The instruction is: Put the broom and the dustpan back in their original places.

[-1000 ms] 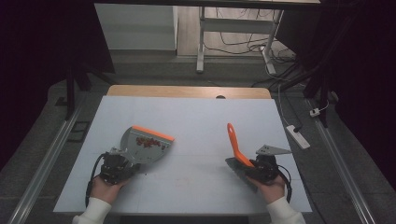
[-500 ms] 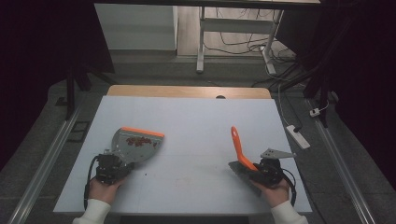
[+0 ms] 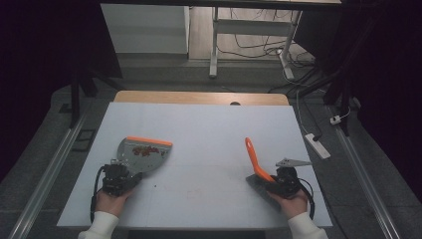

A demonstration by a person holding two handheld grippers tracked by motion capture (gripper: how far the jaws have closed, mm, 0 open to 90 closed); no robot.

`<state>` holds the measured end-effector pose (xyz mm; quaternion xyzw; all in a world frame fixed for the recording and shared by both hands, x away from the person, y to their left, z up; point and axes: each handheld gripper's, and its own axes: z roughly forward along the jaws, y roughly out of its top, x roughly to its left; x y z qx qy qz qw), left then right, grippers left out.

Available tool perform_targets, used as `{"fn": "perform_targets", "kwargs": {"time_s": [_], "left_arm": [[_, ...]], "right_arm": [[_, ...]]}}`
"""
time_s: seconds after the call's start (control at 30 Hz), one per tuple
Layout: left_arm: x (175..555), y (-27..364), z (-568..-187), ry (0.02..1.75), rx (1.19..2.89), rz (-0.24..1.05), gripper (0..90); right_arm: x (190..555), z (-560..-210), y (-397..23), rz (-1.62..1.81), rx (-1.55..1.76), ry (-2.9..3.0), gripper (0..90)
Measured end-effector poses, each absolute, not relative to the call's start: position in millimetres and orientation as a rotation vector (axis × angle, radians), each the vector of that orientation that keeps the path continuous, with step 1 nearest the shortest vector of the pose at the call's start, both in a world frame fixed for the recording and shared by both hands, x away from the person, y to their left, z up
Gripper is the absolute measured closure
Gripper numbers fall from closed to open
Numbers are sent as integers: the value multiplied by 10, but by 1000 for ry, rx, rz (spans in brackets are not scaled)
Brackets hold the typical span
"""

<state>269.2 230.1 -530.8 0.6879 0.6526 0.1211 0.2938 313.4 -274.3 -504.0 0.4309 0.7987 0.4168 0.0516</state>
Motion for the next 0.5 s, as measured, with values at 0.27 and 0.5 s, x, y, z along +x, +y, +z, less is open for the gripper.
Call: {"fn": "perform_targets", "kwargs": {"time_s": [0.27,0.5], "left_arm": [[2697,2307,-5313,1735,1836,319,611],[2697,2309,-5314,1733,1833,317,603]], "right_arm": [[3238,-5072,-2806,1210,1376,2408,677],[3352,-5100,-2849,1148,1415,2422,583]]}}
